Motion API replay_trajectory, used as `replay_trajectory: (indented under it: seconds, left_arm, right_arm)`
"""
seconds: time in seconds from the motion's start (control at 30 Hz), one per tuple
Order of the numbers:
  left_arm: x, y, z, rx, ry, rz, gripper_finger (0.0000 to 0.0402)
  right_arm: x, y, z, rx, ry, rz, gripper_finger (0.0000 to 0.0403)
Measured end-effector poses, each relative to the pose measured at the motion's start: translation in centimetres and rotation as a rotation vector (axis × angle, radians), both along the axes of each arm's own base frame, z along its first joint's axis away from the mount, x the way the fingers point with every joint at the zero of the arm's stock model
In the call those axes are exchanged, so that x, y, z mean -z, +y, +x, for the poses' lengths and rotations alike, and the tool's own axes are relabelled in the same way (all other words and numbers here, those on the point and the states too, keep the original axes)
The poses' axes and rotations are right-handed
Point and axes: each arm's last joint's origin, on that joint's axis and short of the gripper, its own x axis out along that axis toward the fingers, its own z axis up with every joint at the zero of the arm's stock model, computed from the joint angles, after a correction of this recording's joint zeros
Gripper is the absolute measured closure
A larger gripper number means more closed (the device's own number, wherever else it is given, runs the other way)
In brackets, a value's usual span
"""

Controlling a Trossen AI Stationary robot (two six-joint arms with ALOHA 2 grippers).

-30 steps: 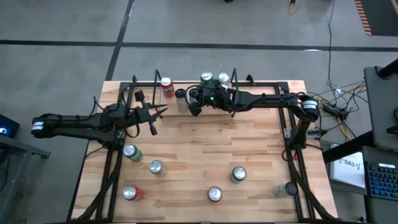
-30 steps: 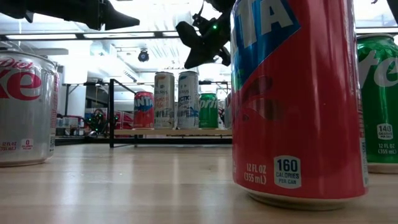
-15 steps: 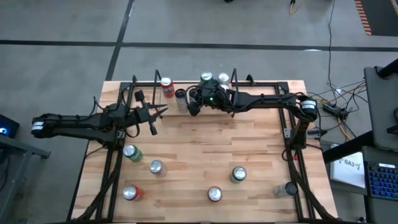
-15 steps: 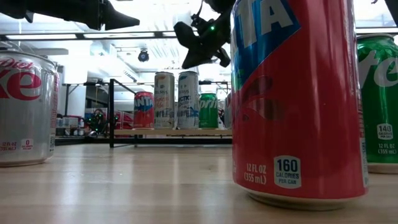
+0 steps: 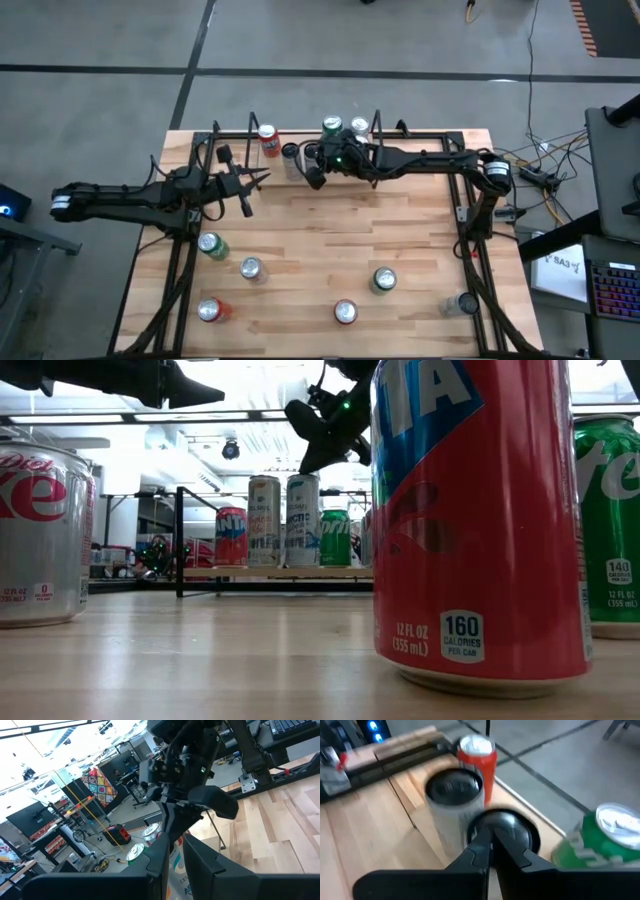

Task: Sort soda cans
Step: Put the left white blue soda can on the shelf

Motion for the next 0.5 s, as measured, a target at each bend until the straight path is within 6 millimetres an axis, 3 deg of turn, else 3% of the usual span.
replay_trajectory:
  seconds: [0.17, 0.5]
  left_arm:
    - [0.0, 0.0, 0.0, 0.0, 0.0, 0.0, 0.0363]
    - [0.0, 0.0, 0.0, 0.0, 0.0, 0.0, 0.0363]
  right_arm:
    - [-1.1, 0.0, 0.3, -0.002, -0.066, -0.015, 0.0392]
    - [0.3, 0.1, 0.1, 0.01, -0.047, 0.011, 0.0392]
